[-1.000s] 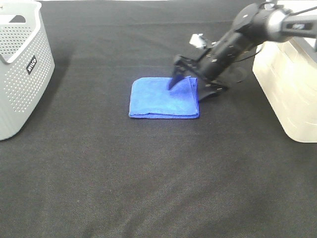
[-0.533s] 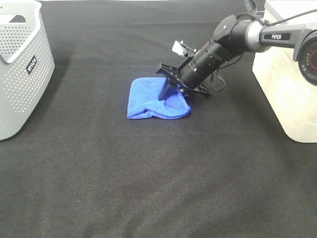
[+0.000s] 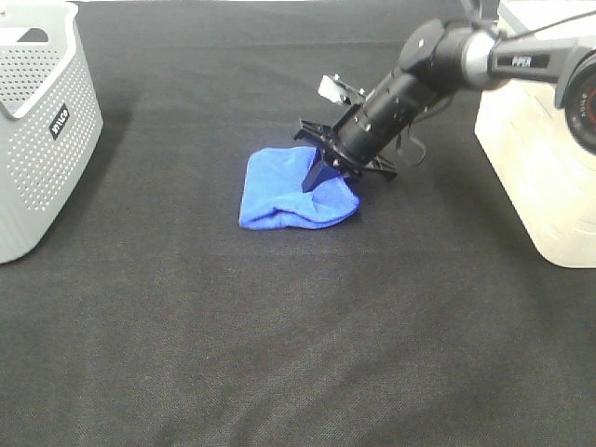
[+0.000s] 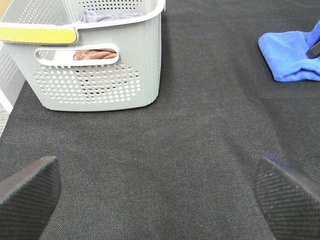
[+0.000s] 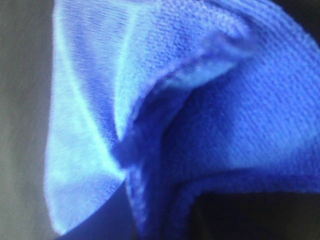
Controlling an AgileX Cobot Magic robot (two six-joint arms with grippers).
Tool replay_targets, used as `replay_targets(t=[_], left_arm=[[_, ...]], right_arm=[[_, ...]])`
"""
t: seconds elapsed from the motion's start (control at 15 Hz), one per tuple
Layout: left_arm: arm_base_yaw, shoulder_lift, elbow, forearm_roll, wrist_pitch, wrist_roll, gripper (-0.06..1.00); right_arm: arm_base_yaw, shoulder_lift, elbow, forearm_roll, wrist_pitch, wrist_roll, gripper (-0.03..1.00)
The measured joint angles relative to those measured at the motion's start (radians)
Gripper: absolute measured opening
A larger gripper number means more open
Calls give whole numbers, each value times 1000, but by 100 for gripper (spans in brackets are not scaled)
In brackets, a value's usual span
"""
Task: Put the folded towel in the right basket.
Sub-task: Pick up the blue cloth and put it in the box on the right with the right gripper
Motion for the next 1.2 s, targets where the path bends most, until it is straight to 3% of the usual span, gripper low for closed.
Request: replay_targets(t=[0.33,0.53,1.0,1.2], left_arm=[[0,0,0,0,0,0,98],[0,0,0,0,0,0,98],[0,0,0,0,0,0,98],[0,0,0,0,0,0,98]], right_arm=[[6,-68,-248,-6,208,40,18],[6,-93,-367,-51,210,108,18],[6,-333,-374,-242,218,151,18],[1,-475,-374,-460,220,155,18]])
